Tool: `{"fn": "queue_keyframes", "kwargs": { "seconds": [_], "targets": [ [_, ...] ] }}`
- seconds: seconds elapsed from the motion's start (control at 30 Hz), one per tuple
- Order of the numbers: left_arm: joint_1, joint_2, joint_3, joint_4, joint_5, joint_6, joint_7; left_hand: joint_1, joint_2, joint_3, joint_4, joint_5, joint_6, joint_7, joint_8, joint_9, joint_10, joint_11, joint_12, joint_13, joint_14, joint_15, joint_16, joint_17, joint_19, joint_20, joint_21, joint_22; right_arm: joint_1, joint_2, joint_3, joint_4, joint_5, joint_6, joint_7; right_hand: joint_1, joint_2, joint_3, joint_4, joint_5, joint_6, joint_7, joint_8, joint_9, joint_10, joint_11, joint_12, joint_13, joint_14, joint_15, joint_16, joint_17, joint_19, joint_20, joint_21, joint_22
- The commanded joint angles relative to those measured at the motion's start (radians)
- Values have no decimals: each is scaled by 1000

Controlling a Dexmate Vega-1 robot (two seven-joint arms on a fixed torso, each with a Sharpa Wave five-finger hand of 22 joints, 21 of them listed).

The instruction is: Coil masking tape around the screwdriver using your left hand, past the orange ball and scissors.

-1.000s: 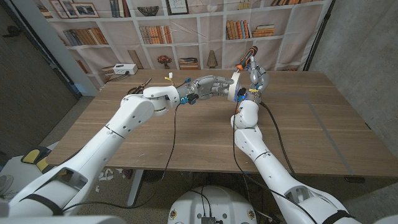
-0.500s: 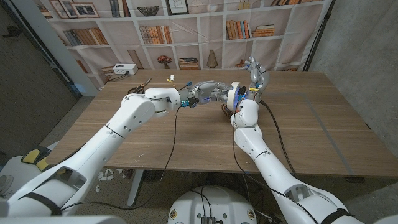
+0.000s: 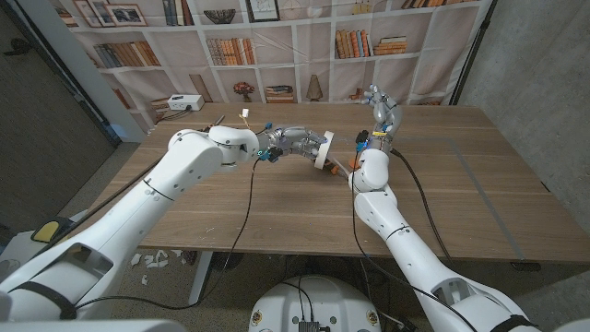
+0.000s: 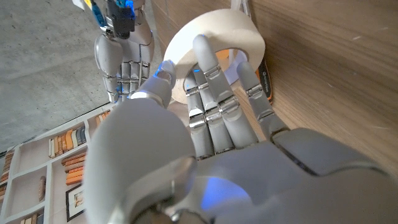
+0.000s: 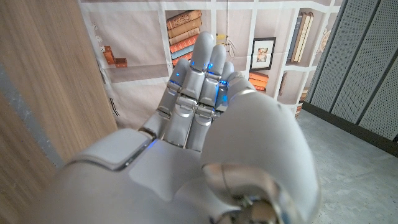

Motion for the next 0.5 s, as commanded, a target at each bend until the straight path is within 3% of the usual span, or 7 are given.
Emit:
{"fn": "queue_keyframes", "kwargs": {
  "seconds": [0.03, 0.33, 0.4, 0.47, 0.5],
  "targets": [
    [-66, 79, 83, -118, 194, 206, 89, 116, 106, 9, 6, 3, 31, 32, -1, 1, 139, -116, -2, 2, 15, -12, -5, 1, 12, 4, 5, 2, -26, -58, -9, -71, -37, -75, -1, -13, 0, 80, -68, -6, 42, -64, -5, 3, 44, -72, -11, 0, 94, -140, -14, -5, 8, -132, 3, 1],
    [-190, 146, 289, -212, 449, 373, 96, 114, 109, 6, 11, 3, 21, 32, -6, -3, 129, -115, -9, 1, 7, -10, -8, 3, 4, 9, 4, 3, -37, -78, -12, -90, -42, -93, 9, -38, 12, 89, -57, -26, 8, -90, -12, 5, 7, -86, -27, 5, 57, -142, -39, -17, -21, -141, -10, -2],
    [-234, 159, 355, -226, 509, 413, 84, 112, 109, 5, 13, 3, 15, 30, -9, -4, 129, -116, -11, -2, 2, -9, -9, 5, 0, 9, 2, 3, -42, -82, -12, -99, -37, -98, 13, -42, 18, 95, -56, -32, -2, -91, -13, 6, -3, -84, -36, -2, 34, -142, -58, -32, -25, -124, -12, -2],
    [-272, 167, 418, -237, 568, 452, 80, 109, 110, 4, 16, 3, 11, 27, -10, -5, 124, -117, -15, -5, -3, -10, -11, 6, -7, 7, 0, 3, -47, -87, -12, -108, -30, -104, 18, -39, 25, 116, -61, -45, -33, -96, -18, 6, -39, -74, -62, -20, -3, -141, -99, -74, -39, -93, -18, -3],
    [-296, 171, 452, -242, 593, 473, 68, 107, 110, 3, 17, 3, 9, 24, -11, -6, 122, -115, -18, -8, -7, -10, -12, 7, -11, 7, -1, 3, -49, -90, -12, -114, -27, -109, 21, -46, 29, 124, -58, -53, -46, -101, -18, 6, -54, -81, -73, -29, -21, -136, -124, -103, -48, -84, -22, -4]
  ]
}}
